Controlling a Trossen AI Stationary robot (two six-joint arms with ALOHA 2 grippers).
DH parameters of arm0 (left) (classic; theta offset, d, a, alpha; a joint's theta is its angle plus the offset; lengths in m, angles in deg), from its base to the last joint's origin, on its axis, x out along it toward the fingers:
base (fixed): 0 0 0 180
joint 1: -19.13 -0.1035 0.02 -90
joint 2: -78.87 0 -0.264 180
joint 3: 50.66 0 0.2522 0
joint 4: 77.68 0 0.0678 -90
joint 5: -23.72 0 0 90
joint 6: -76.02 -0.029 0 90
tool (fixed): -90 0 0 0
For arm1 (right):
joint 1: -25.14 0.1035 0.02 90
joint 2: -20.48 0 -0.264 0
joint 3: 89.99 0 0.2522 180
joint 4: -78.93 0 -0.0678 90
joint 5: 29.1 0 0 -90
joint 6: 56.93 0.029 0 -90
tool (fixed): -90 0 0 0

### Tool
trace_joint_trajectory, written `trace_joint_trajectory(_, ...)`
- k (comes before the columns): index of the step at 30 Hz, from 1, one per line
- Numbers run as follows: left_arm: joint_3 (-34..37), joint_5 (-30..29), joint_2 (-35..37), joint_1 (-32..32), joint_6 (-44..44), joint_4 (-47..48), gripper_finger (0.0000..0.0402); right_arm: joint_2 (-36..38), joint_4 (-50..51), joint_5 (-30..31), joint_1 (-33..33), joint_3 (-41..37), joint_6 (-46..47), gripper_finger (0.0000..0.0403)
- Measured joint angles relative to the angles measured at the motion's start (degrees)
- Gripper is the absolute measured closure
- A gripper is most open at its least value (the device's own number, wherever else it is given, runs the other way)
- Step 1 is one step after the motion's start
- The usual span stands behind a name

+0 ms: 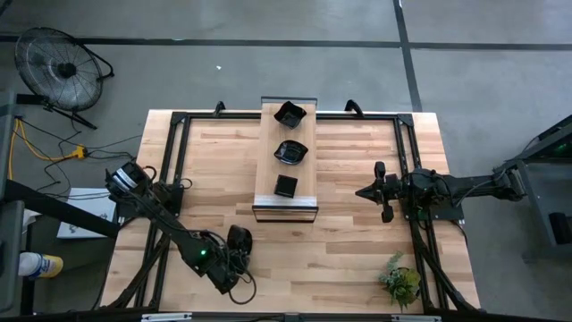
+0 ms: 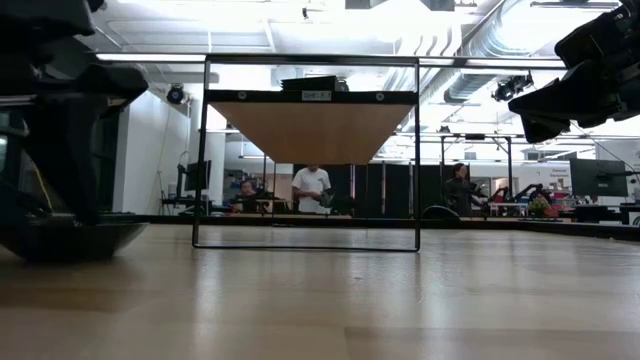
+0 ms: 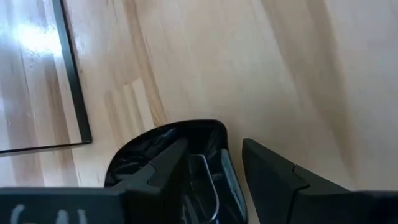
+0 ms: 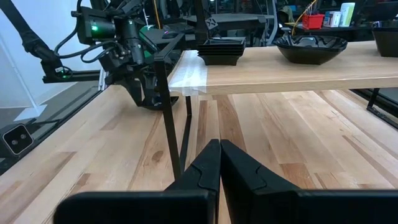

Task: Pick & Place Mini shaped plates
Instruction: Stack the leaf-shaped plate on top of the stacked leaf-shaped plates on the shelf

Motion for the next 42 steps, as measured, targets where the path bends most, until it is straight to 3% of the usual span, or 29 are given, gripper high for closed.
trace_joint_trajectory(5, 0.0, 0.86, 0.02, 0.11, 0.01, 0.26, 0.0276, 0.0, 0.0, 0.0, 0.0, 0.0, 0.01, 0.0398)
trace_joint_trajectory(17, 0.0, 1.95, 0.03, 0.11, 0.66, 0.28, 0.0397, 0.0, 0.02, 0.0, 0.01, 0.0, 0.01, 0.0398)
trace_joint_trajectory(24, 0.0, 3.08, 0.48, 0.11, 0.66, 0.46, 0.04, 0.0, 0.01, -0.01, 0.01, 0.0, 0.01, 0.0398)
trace_joint_trajectory(29, -2.05, 7.0, 1.9, 0.3, 0.66, 4.72, 0.04, 0.0, 0.01, -0.02, 0.01, 0.0, 0.01, 0.0398)
trace_joint_trajectory(42, -22.6, 6.8, 11.1, 4.41, -11.1, 31.0, 0.0401, 0.0, 0.01, -0.01, 0.0, 0.0, 0.01, 0.0398)
